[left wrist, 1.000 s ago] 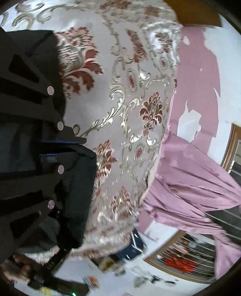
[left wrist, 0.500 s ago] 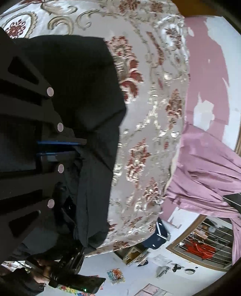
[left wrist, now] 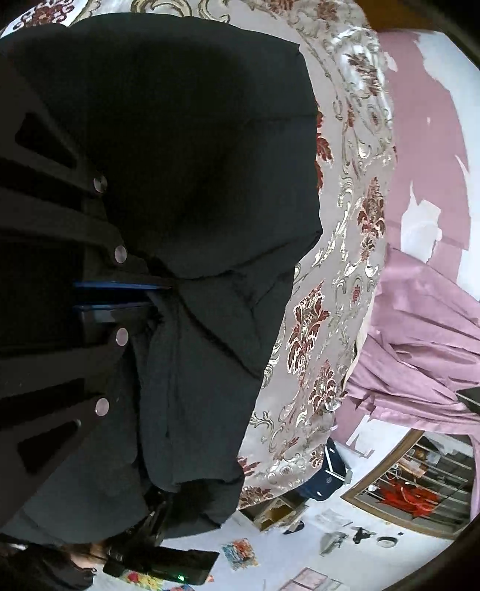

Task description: Fold large clothes

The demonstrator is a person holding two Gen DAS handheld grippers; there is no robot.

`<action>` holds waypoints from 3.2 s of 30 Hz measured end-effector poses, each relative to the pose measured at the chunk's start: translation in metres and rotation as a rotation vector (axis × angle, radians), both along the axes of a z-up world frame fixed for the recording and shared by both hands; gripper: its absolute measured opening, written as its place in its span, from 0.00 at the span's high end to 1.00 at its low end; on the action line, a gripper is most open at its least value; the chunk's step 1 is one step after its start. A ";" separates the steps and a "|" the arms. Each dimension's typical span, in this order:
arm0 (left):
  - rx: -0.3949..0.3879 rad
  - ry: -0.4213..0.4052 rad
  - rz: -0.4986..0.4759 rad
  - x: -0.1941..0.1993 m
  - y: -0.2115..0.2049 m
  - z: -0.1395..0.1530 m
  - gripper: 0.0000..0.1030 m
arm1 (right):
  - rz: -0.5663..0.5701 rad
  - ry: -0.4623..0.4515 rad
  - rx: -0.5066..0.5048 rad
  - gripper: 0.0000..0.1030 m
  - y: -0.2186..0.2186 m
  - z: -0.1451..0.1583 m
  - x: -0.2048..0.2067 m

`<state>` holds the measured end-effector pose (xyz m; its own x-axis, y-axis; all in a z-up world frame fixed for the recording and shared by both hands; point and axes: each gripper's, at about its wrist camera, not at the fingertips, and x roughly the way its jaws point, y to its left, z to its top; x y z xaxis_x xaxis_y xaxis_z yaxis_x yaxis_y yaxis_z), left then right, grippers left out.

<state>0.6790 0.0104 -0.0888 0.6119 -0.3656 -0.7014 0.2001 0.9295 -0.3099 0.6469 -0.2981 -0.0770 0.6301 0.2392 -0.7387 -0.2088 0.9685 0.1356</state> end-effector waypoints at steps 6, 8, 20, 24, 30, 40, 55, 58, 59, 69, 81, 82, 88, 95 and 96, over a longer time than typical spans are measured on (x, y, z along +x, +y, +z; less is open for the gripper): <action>-0.024 -0.021 0.002 -0.003 0.004 0.002 0.93 | -0.016 -0.038 0.010 0.96 0.001 -0.005 -0.006; -0.016 -0.026 0.002 -0.004 0.004 0.003 0.93 | -0.015 -0.046 0.016 0.96 0.001 -0.005 -0.007; 0.059 -0.078 -0.008 -0.012 -0.003 0.022 0.94 | 0.048 -0.192 0.037 0.58 0.003 0.082 -0.035; 0.089 -0.082 -0.027 -0.016 -0.006 0.030 0.92 | -0.010 -0.132 0.104 0.58 0.010 0.093 0.001; 0.056 -0.046 -0.061 -0.029 0.000 0.057 0.66 | 0.006 0.103 0.050 0.59 0.032 0.046 0.039; -0.050 -0.176 -0.139 -0.020 -0.021 0.096 0.28 | 0.069 0.126 0.022 0.59 0.029 0.032 0.029; 0.510 0.079 -0.467 0.015 -0.107 0.024 0.51 | 0.293 0.292 -0.165 0.58 0.048 0.007 0.043; 0.532 0.079 -0.472 0.022 -0.112 0.015 0.50 | 0.303 0.307 -0.203 0.59 0.054 0.000 0.051; 0.537 0.072 -0.467 0.024 -0.113 0.011 0.50 | 0.306 0.305 -0.215 0.59 0.057 -0.001 0.053; 0.475 -0.105 -0.380 0.003 -0.104 0.001 0.53 | 0.214 0.123 -0.203 0.58 0.057 -0.017 0.036; -0.008 -0.093 -0.357 -0.003 -0.040 0.018 0.49 | 0.183 0.030 -0.142 0.58 0.043 -0.018 0.025; -0.068 -0.062 -0.343 0.001 -0.032 0.015 0.49 | 0.182 0.029 -0.137 0.58 0.042 -0.018 0.026; 0.051 0.029 -0.285 0.015 -0.050 0.001 0.51 | 0.183 0.021 -0.140 0.58 0.042 -0.020 0.026; 0.285 0.035 -0.265 0.014 -0.077 -0.003 0.50 | 0.178 0.005 -0.202 0.58 0.051 -0.019 0.022; 0.319 0.030 -0.257 0.011 -0.081 -0.003 0.50 | 0.176 -0.001 -0.216 0.58 0.053 -0.019 0.021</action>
